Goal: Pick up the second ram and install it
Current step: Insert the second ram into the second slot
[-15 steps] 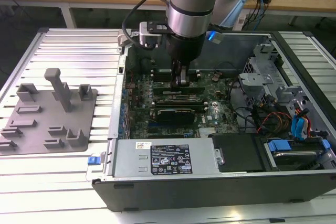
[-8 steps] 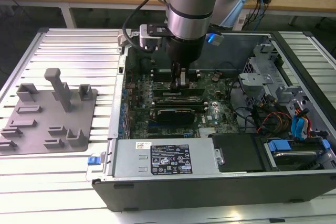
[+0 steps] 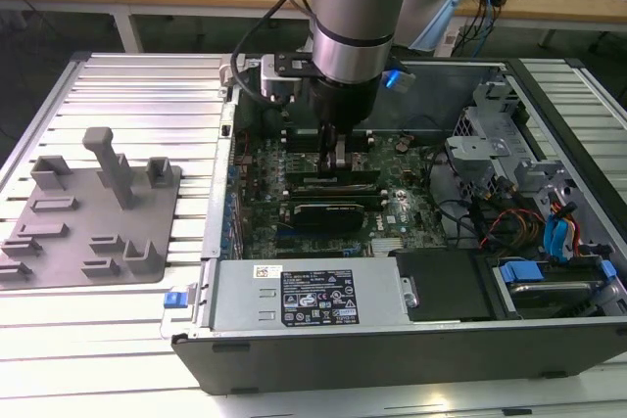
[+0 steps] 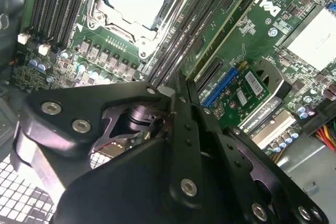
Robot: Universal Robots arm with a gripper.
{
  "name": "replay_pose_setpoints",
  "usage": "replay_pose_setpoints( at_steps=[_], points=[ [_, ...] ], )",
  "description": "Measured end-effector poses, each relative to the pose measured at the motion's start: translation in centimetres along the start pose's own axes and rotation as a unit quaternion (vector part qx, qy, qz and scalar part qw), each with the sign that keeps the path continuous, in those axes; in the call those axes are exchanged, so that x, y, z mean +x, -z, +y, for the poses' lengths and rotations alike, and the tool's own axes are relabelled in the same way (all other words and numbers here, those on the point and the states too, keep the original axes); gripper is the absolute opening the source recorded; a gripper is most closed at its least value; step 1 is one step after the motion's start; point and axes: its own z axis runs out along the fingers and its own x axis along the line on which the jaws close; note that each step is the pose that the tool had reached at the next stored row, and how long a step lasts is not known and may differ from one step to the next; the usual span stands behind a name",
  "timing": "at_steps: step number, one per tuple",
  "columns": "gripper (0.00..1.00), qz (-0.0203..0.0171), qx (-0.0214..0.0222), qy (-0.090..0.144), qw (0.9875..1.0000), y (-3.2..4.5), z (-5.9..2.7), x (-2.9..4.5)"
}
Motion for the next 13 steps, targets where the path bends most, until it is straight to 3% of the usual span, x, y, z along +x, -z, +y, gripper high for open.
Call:
replay_pose_setpoints(
  at_steps=[13],
  points=[
    [0.09, -0.001, 0.0004, -0.008, 1.0, -1.53, -0.65, 0.09]
  ],
)
